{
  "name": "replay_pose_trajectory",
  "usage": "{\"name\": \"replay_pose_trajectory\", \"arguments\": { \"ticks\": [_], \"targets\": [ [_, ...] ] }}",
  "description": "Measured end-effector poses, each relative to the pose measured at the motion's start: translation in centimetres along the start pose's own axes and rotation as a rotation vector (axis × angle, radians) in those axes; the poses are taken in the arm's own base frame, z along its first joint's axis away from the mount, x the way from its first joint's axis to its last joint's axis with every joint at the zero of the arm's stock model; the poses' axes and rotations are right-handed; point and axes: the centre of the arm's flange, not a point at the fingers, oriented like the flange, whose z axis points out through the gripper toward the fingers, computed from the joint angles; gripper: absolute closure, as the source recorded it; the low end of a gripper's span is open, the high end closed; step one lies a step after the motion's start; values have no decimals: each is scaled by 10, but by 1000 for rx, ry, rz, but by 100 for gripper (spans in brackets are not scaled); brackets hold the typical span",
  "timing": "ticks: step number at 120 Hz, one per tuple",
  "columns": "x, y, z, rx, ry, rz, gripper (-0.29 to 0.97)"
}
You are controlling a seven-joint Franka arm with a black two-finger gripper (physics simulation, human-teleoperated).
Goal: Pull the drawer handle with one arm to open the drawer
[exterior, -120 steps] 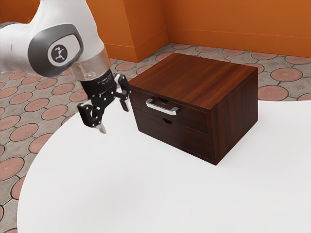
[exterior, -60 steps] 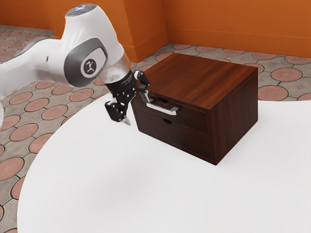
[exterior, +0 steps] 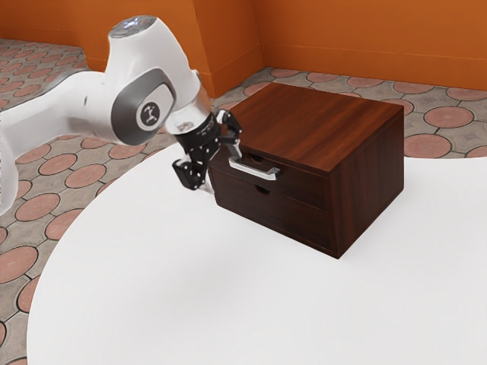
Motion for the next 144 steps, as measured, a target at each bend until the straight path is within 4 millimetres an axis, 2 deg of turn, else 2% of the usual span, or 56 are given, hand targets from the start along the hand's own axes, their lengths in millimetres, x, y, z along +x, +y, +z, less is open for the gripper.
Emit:
{"name": "replay_pose_trajectory", "arguments": {
  "ticks": [24, 41, 58, 106, 144],
  "targets": [
    [9, 4, 8, -2, 3, 7, 0],
    [9, 6, 6, -11, 4, 18, 17],
    [11, 16, 10, -22, 6, 28, 26],
    [12, 25, 27, -25, 5, 52, 33],
    [11, 26, 33, -27, 5, 62, 45]
  ]
}}
